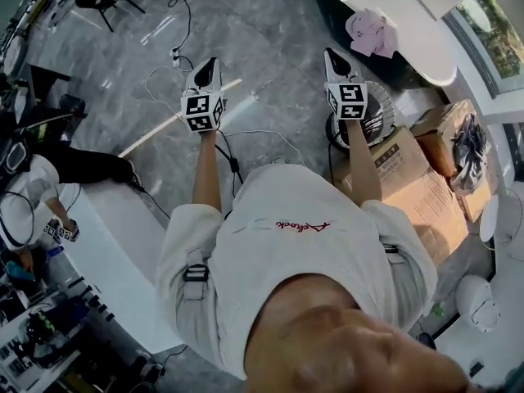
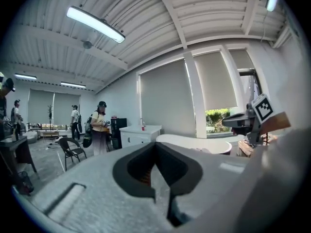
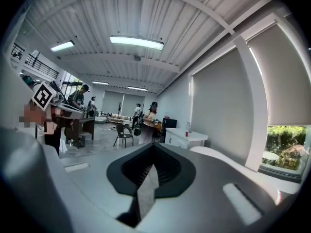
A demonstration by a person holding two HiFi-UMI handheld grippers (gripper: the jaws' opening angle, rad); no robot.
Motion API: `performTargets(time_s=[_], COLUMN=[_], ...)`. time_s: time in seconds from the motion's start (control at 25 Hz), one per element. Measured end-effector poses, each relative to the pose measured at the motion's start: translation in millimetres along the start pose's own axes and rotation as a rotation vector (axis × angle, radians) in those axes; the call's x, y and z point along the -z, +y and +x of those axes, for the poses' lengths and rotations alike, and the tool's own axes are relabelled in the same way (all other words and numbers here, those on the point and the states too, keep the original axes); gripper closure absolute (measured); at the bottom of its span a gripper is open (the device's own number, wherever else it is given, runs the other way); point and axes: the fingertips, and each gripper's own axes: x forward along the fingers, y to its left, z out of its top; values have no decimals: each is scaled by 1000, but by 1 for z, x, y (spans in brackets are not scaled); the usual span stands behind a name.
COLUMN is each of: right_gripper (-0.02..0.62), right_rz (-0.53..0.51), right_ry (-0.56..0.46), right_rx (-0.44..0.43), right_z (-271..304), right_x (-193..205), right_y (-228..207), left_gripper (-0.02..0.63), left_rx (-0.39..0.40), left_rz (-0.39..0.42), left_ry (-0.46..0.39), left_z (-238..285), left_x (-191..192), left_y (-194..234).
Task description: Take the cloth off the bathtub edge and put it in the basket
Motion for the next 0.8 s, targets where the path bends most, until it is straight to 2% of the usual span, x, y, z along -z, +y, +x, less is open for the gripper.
performTargets(time_s=[0.16, 0.44, 0.6, 0.8], right_gripper=[588, 588, 588, 588], right_rz=[-16, -36, -44, -32], right_ry=[-8, -15, -17, -16], right_rx=[-101, -226, -254, -252], right_z=[28, 49, 46, 36], right_x=[-8, -18, -19, -15], right_y=[43, 108, 122, 116], left_gripper=[606, 606, 606, 606], left_rx=[-90, -232, -259, -246], left_rz=[-17, -53, -57, -45], left_ry=[18, 28, 39, 48], left_z=[-31, -91, -107, -106], left_x=[11, 25, 30, 29], left_y=[34, 87, 96, 83])
